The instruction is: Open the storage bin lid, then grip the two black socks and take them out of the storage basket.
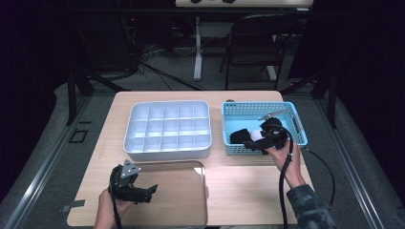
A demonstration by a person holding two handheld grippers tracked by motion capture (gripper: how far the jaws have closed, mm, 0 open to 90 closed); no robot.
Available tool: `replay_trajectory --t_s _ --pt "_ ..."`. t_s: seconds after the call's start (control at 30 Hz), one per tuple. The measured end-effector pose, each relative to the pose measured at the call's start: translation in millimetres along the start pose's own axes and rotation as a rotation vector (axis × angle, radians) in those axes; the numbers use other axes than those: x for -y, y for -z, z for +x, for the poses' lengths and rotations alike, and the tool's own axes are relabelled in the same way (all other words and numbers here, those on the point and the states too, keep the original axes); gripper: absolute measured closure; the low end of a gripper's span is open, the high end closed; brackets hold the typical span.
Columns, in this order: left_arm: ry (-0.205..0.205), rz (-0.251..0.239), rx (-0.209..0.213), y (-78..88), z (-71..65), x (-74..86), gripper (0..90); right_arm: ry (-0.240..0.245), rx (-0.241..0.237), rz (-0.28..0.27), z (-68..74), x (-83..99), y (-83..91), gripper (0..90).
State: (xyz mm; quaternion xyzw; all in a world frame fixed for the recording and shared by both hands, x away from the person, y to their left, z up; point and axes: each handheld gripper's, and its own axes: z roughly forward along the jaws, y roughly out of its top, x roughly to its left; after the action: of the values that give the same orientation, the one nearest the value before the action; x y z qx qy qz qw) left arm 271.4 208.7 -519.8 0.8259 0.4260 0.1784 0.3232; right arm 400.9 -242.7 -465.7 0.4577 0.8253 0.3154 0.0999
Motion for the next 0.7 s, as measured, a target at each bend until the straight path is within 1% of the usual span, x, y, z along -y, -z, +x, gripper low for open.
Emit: replay_trajectory --t_s 0.07,0.1,0.17,0.2,0.23,0.3,0.33,0.37,0.43,0.47,0.53,0.57,0.6,0.63,0.67,0.7 --pt "-0.003 0.002 -0.001 -0.2 -0.6 0.1 0.1 -0.005 -0.006 0.003 -1.0 -3.3 -3.4 8.5" --pt "-0.003 0.003 0.002 -0.1 -0.9 0.1 0.1 -0.009 -0.009 0.015 -1.7 -9.4 -11.3 8.7" --pt "-0.006 -0.001 0.005 -0.4 -1.0 0.0 0.1 -0.013 -0.009 0.027 -2.7 -14.6 -19.1 8.8" --pt "-0.006 0.000 0.005 -0.4 -0.6 0.0 0.1 -0.018 -0.005 0.050 -3.4 -17.4 -23.0 9.1" --pt "-0.005 0.003 0.009 -0.6 -0.2 0.0 0.1 -0.027 -0.008 0.048 -4.4 -19.5 -27.0 9.9" --pt "-0.006 0.005 0.011 -1.1 0.0 0.0 0.1 -0.027 0.007 0.081 -7.1 -23.9 -35.7 10.5" --pt "-0.003 0.003 0.013 -1.5 -0.3 0.2 0.1 -0.042 -0.001 0.085 -8.6 -25.2 -40.6 10.7" --pt "-0.004 0.004 0.016 -1.8 -1.0 0.5 0.1 -0.044 0.005 0.103 -10.6 -26.3 -45.4 10.9" --pt "-0.005 0.002 0.015 -1.7 -1.1 0.4 0.1 -0.058 0.003 0.127 -13.8 -28.4 -54.7 11.3" --pt "-0.007 -0.001 0.015 -1.6 -0.9 0.3 0.1 -0.059 0.013 0.152 -15.2 -29.6 -58.4 11.9" --pt "-0.006 0.000 0.016 -2.1 -0.7 0.5 0.1 -0.066 0.008 0.161 -16.2 -30.7 -61.8 12.7" --pt "-0.009 0.004 0.018 -2.9 -0.8 0.7 0.1 -0.081 0.015 0.187 -17.4 -33.9 -68.8 13.4" --pt "-0.009 0.004 0.018 -2.9 -0.8 0.7 0.1 -0.081 0.015 0.187 -17.4 -33.9 -68.8 13.4" --pt "-0.013 0.006 0.015 -3.0 -0.9 0.7 0.1 -0.091 0.025 0.211 -17.4 -36.0 -74.1 14.0" --pt "-0.013 0.006 0.016 -3.2 -1.2 0.7 0.1 -0.081 0.042 0.239 -18.1 -37.5 -77.4 15.0" --pt "-0.016 0.006 0.018 -3.3 -1.4 0.6 0.1 -0.077 0.056 0.253 -18.4 -37.9 -80.7 16.2"
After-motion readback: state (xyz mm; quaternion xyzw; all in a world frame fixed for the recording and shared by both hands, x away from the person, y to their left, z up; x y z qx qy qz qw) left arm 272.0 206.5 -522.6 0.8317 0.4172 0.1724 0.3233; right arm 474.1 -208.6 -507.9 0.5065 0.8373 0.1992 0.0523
